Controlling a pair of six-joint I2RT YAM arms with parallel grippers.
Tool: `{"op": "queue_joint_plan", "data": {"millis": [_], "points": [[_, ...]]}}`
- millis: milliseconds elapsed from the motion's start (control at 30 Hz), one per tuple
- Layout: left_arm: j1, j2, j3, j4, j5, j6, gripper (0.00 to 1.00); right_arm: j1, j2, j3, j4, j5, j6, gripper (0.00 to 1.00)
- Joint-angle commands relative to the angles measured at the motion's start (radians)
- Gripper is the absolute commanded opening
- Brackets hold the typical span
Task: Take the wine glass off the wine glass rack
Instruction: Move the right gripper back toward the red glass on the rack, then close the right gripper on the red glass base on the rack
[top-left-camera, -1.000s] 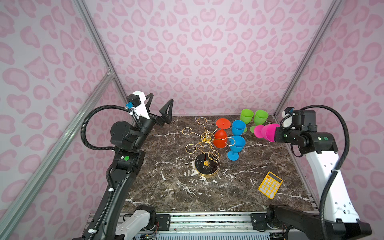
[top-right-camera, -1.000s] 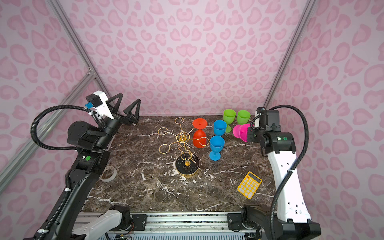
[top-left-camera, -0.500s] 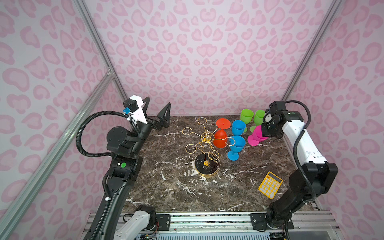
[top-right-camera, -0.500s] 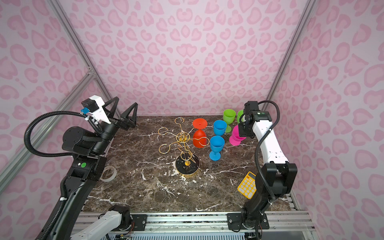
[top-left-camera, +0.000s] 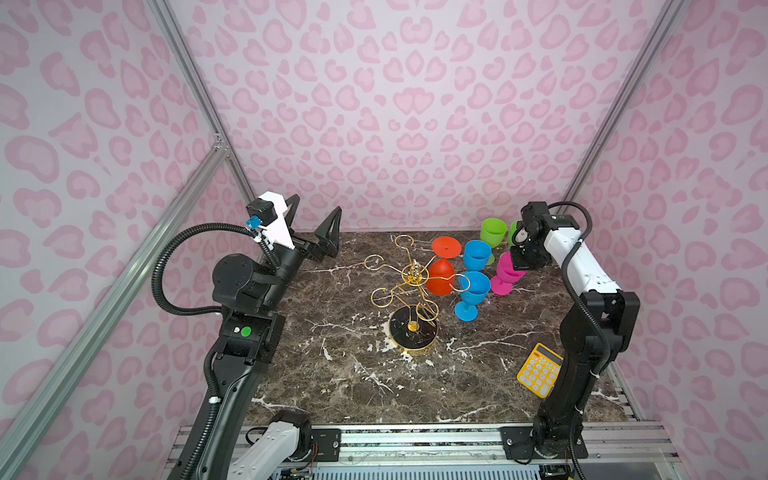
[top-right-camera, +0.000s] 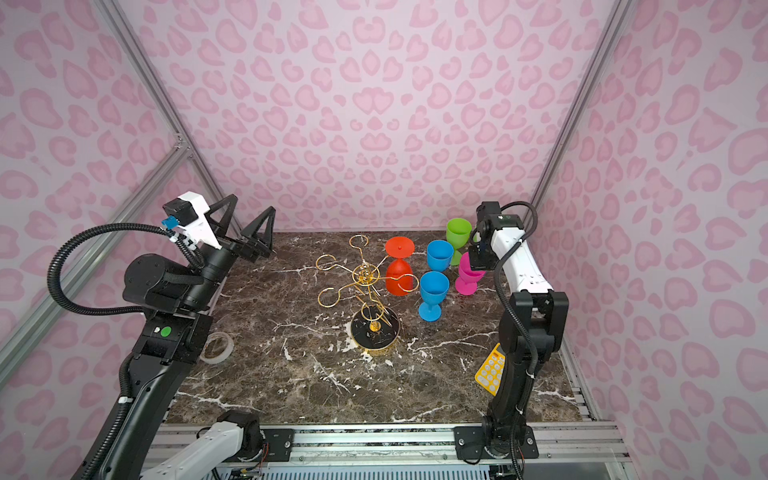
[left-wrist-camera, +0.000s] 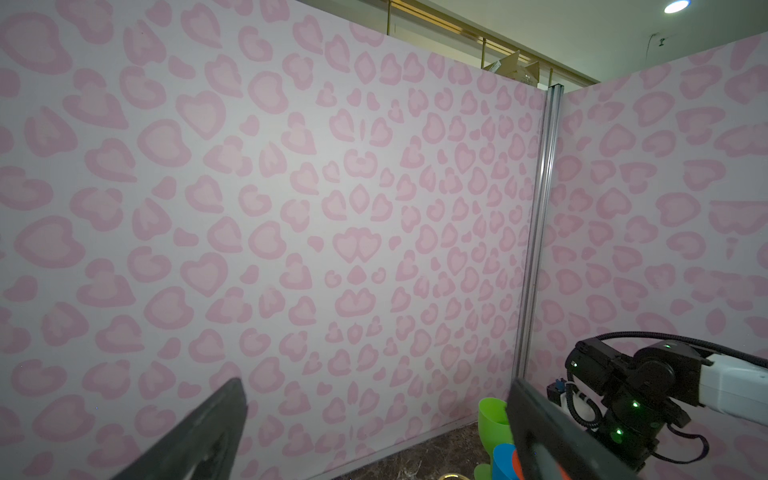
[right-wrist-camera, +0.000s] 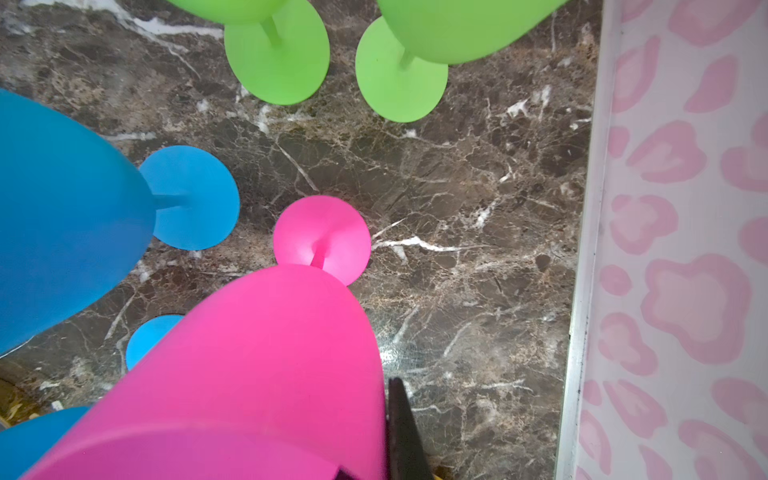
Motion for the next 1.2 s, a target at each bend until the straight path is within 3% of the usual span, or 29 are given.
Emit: {"op": "queue_joint_plan", "data": {"millis": [0,67,300,500,567,700,867,1033,1167], "points": [[0.001,0.001,0.001,0.012,0.006,0.006,0.98,0.006,0.027,0.021,-0.013,0.011,-0.001,0.11],[0.001,0.004,0.006,0.007,0.008,0.001,0.98,0.010,0.030,0.037,-0.014,0.006,0.000,0.19],[0.000,0.026,0.031,-0.013,0.006,-0.046,0.98,0.009,-0.023,0.101,-0.021,-0.006,0.007,0.29],[0.000,0.062,0.074,-0.092,0.063,-0.089,0.97,-0.003,-0.223,0.061,0.052,-0.128,0.043,0.35],[0.001,0.062,0.074,-0.097,0.073,-0.099,0.98,-0.004,-0.310,0.013,0.101,-0.227,0.072,0.35],[0.001,0.059,0.067,-0.103,0.080,-0.108,0.97,-0.014,-0.498,-0.185,0.352,-0.489,0.211,0.38],[0.000,0.046,0.071,-0.114,0.083,-0.110,0.97,-0.007,-0.561,-0.346,0.639,-0.812,0.463,0.42],[0.000,0.032,0.064,-0.118,0.084,-0.113,0.97,0.034,-0.579,-0.484,0.910,-0.901,0.689,0.40],[0.001,0.024,0.062,-0.120,0.089,-0.117,0.97,0.091,-0.556,-0.497,0.950,-0.903,0.734,0.38]]}}
